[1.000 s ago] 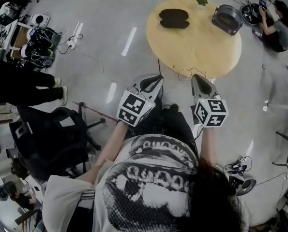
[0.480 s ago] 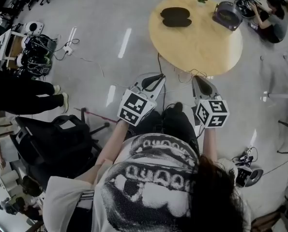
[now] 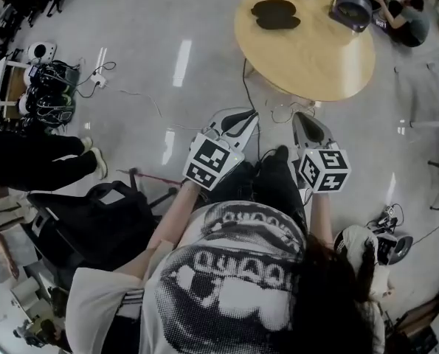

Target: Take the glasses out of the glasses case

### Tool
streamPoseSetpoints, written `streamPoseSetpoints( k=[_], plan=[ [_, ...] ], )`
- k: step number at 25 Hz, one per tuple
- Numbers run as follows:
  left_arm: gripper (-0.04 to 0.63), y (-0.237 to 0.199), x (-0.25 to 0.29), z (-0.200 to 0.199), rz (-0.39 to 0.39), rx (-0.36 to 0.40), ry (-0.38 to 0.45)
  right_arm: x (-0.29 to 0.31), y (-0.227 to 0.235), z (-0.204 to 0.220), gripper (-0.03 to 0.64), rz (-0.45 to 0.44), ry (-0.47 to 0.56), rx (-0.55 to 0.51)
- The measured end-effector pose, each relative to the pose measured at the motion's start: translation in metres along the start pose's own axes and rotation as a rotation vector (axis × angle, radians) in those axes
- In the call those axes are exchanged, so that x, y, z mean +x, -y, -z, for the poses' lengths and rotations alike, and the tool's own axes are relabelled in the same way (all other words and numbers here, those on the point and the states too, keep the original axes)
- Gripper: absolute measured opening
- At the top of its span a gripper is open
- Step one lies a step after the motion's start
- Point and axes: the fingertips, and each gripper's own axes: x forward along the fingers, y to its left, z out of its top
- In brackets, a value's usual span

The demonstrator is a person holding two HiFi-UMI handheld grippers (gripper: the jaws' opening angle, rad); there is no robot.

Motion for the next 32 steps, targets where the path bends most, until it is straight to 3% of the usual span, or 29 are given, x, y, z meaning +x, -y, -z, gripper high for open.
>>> streamPoseSetpoints(
  k=[12,32],
  plan=[
    [0.025,0.013,-0.007,0.004,0.071,0.022,0.042,-0.017,-0.007,0.009,0.014,0.067,0.022,0.003],
    [0.025,0.016,-0.025,0.009,0.095,0.051,0.065,-0.018,-0.03,0.013,0.014,0.073,0.05,-0.01]
  ],
)
